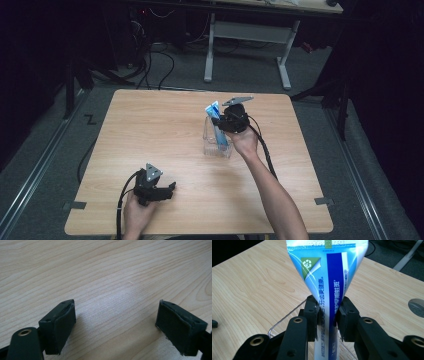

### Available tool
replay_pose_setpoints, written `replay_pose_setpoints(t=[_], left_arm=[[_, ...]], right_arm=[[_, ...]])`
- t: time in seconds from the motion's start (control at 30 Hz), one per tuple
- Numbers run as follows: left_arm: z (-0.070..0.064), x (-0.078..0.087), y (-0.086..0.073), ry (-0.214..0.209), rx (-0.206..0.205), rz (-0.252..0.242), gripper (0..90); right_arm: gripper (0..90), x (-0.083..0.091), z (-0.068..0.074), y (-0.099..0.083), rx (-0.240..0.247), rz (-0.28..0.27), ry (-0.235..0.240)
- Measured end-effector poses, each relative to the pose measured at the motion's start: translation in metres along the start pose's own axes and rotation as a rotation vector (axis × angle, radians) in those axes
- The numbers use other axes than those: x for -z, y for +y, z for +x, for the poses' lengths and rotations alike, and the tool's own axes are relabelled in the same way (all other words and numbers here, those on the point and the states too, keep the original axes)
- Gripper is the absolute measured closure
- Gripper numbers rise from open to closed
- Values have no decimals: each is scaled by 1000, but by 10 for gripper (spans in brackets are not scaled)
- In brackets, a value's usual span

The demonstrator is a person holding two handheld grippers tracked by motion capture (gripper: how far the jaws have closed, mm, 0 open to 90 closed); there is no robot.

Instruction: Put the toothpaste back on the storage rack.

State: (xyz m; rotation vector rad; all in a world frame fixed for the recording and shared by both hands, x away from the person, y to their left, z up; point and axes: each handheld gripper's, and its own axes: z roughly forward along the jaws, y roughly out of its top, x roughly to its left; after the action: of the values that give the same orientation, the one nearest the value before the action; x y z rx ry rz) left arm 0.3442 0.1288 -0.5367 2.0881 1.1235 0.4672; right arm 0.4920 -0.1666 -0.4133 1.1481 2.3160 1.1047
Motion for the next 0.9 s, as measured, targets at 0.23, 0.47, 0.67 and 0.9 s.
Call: replay_pose_setpoints(t=[0.23,0.47,0.67,0.9], left_arm=[[0,0,0,0,0,0,163],[0,0,0,0,0,0,163],[0,0,0,0,0,0,163],[0,0,0,0,0,0,163]], right_arm=[[730,-6,4,4,6,8,3],[728,-5,4,4,13,21,-5],[679,-3,5,4,14,6,-15],[619,6,4,6,10,-35,-21]])
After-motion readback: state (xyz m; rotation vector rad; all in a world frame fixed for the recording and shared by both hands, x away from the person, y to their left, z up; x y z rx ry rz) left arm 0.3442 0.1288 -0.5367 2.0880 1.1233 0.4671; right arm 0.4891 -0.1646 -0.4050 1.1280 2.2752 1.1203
